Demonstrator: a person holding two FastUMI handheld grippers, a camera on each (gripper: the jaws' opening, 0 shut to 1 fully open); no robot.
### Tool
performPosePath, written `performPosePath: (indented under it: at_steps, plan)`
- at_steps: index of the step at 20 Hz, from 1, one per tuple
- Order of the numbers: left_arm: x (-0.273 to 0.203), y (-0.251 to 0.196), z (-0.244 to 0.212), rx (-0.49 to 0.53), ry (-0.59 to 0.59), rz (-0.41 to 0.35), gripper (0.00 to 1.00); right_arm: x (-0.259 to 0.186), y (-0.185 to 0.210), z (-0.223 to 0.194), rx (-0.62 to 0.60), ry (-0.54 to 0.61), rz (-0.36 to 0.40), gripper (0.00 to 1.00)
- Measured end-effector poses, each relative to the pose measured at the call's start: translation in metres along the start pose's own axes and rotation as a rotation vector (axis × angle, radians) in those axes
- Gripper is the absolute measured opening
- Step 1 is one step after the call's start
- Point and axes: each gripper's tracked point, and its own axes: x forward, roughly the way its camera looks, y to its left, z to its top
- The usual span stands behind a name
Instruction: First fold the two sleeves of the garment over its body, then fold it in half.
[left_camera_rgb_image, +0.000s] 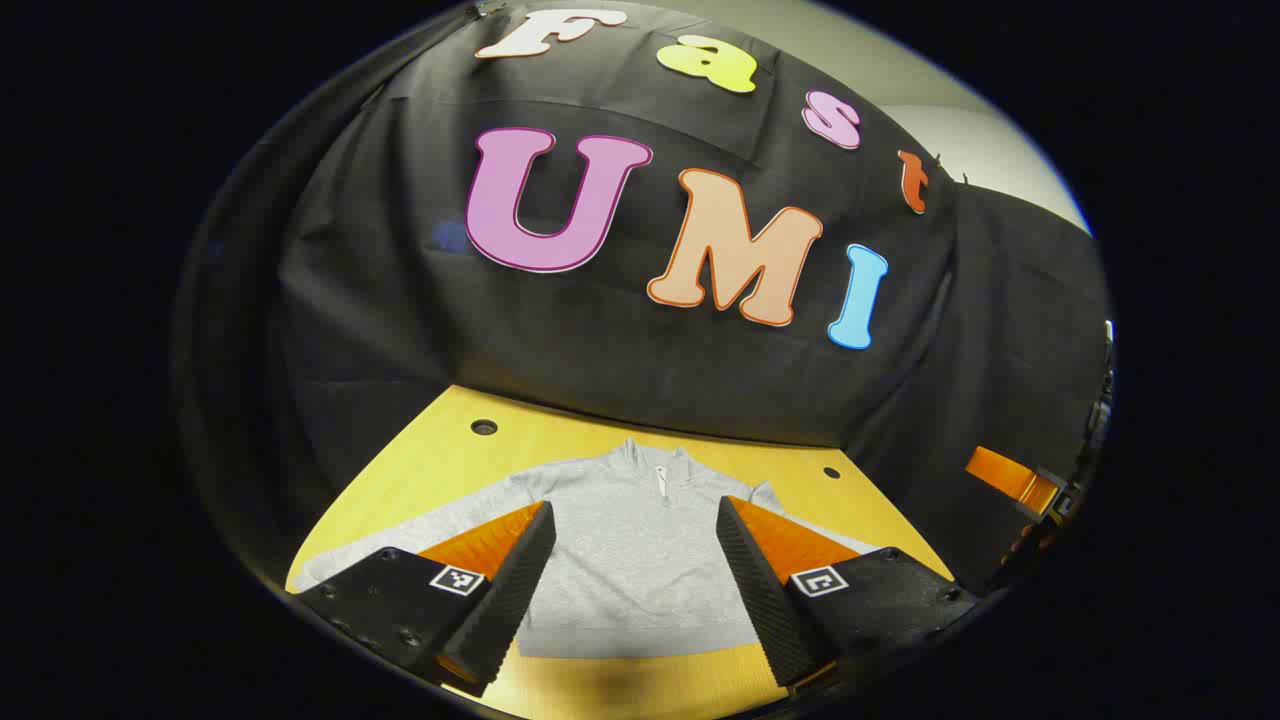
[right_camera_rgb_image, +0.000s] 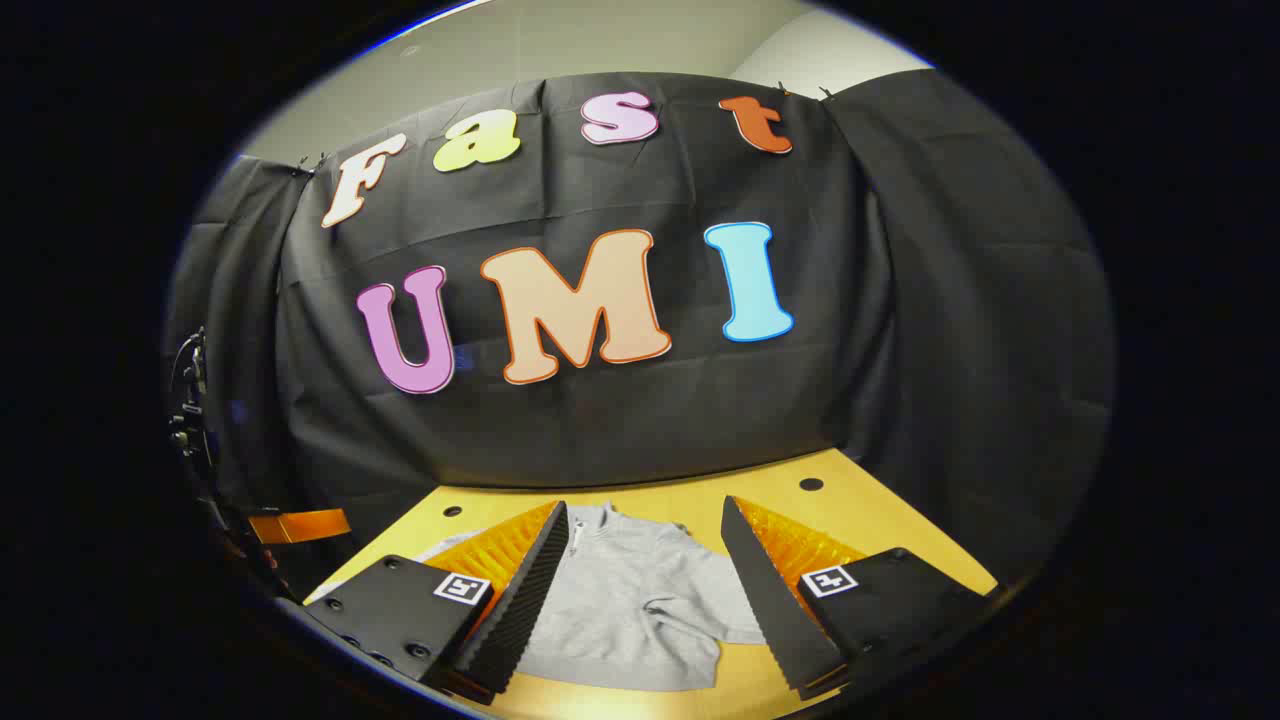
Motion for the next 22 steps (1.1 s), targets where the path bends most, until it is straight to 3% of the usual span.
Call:
performPosePath:
  at_steps: [12, 22]
  plan:
    - [-0.001, 0.002, 0.001, 0.0, -0.009, 0.034, 0.95, 0.01, -0.056, -0.022, 0.021, 0.067, -0.071, 0.97]
    - [-0.015, 0.02, -0.01, -0.012, 0.015, 0.138, 0.95, 0.009, -0.186, -0.063, 0.005, 0.186, -0.245, 0.97]
